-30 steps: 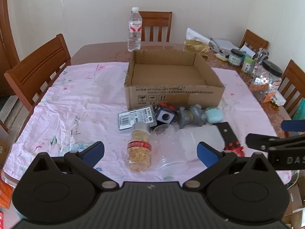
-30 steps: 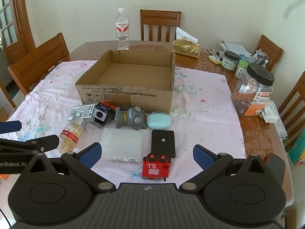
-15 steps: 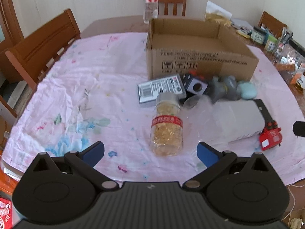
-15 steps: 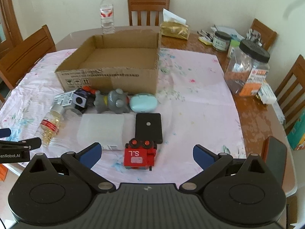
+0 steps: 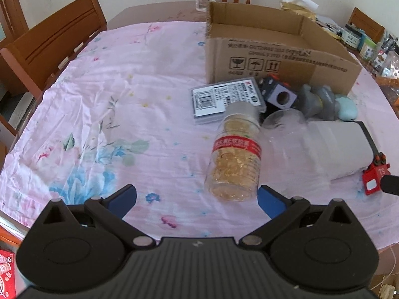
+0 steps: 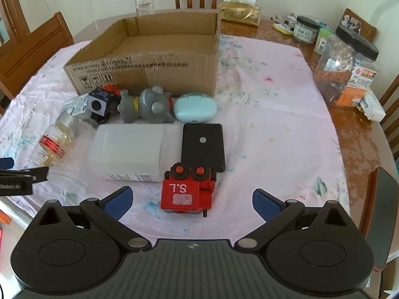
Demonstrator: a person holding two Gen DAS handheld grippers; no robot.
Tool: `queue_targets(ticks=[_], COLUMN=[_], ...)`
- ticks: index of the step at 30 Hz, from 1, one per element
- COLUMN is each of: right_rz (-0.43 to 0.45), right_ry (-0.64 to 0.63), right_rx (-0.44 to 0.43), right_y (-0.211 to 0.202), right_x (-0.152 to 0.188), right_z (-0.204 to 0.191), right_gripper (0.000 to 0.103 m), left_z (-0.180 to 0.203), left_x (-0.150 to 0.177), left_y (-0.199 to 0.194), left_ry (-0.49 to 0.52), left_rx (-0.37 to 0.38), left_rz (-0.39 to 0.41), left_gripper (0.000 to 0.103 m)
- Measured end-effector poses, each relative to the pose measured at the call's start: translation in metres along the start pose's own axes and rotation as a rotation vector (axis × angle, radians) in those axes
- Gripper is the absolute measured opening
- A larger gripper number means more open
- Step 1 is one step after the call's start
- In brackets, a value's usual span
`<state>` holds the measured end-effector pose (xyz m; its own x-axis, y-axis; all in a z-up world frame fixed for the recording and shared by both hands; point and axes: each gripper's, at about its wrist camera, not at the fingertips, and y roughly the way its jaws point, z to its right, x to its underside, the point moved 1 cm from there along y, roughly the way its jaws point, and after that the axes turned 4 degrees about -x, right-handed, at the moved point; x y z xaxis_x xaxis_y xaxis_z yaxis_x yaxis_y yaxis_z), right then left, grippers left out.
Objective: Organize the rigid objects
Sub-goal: 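Move left tool toward the gold capsule jar while right tool approaches the red S.L toy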
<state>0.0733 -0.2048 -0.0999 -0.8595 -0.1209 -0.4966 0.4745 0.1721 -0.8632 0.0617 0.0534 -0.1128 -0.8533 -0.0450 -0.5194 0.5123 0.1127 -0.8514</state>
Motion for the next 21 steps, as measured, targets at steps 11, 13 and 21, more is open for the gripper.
queue_targets(ticks=[11,13,21], right_rz=[-0.052,-0.058,-0.083], right_ry=[-0.019,-0.020,-0.037], right_rx=[0.030,0.037,0.062], right_y=[0.023,0.025,0.037], right_x=[0.000,0.001,0.004], right_z=[0.005,0.006,0.013], right_gripper=[0.103,0.103,0.103], left_z=[-0.032,-0.037,-0.043], left_x=[-0.013,-0.018,-0.035], left_y=[0.012,0.016,0.035], left_ry=[-0.025,-0.025,0.000], left_rx=[-0.099,-0.118,-0.156], left_rz=[-0.002,0.004,0.018], left_gripper=[0.102,0.103,0.102])
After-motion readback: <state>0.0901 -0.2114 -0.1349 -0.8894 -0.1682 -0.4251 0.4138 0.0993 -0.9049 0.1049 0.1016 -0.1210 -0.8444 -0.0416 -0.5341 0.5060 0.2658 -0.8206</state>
